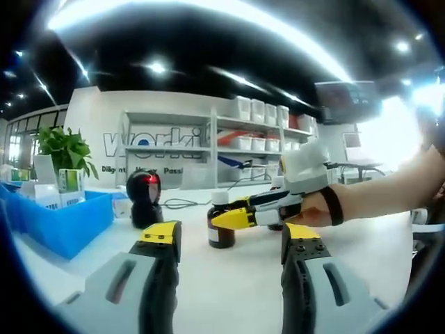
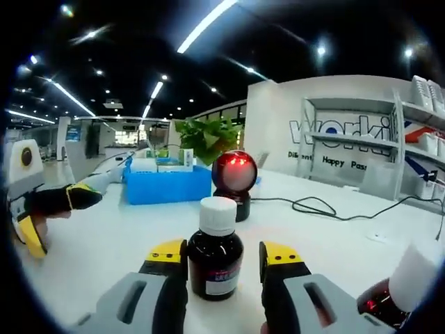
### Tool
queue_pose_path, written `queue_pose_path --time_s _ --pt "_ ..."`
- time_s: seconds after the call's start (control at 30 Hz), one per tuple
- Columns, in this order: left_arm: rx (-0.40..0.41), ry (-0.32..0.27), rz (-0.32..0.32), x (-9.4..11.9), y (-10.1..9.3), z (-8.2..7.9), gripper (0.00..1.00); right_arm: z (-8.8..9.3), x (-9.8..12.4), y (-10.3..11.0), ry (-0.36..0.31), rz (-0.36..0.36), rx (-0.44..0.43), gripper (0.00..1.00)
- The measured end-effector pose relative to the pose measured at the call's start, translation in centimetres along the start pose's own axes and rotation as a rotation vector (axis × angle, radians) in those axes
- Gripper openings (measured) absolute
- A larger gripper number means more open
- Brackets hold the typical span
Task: Rotate the medicine bottle to make it face forward pick up the medicine bottle inspect the drug traceability code place the medicine on the table
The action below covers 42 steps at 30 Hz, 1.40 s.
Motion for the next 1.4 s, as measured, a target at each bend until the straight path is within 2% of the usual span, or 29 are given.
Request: queue_pose_path --time_s 0.4,0.67,0.77,0.83,0.87,1.0,1.13,1.23,1.4 --pt "-0.002 0.006 0.008 -0.1 -0.1 0.1 0.48 1.3 -0.8 0.0 0.025 -0.032 -0.016 0.29" --pt "-0.007 0.008 0.008 -0.1 -0.2 0.1 0.48 1.4 -1.1 -0.1 0.029 -0.016 -0.070 0.28" --pt "-0.005 0.007 0.002 0.0 -0.1 0.1 0.48 1.3 -1.0 0.5 0.033 0.031 -0.066 0.28" --pt "-0.006 0.006 -0.003 0.0 0.1 0.1 0.48 1.2 -0.9 1.0 0.043 0.096 -0.094 0.27" --pt "-0.006 0.006 -0.005 0.0 0.0 0.1 0.48 1.2 -0.8 1.2 0.042 0.109 -0.074 0.27" --pt "0.002 -0.002 -0.018 0.1 0.2 0.0 0.48 1.3 -0.3 2.2 0.051 0.198 -0.111 0.27" --pt "0.004 -0.003 -0.014 0.1 0.2 0.0 0.48 1.4 -0.5 2.9 0.030 0.279 -0.129 0.27" --pt "0.005 -0.002 -0.012 0.0 0.1 0.0 0.48 1.3 -0.6 3.4 0.029 0.329 -0.142 0.27" --pt "0.010 -0.007 -0.016 0.1 0.2 0.0 0.48 1.3 -0.8 3.5 0.022 0.363 -0.153 0.28"
Point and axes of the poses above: the point that each gripper's makers call its tool centre point, and the gripper's own axes: x roughly backward along the fingers, y roughly to its left, z roughly out of its underside, the point moved 10 cm from there along x, roughly backward along the fingers, and after that the axes turned 7 degrees about -x, right-handed, at the moved point
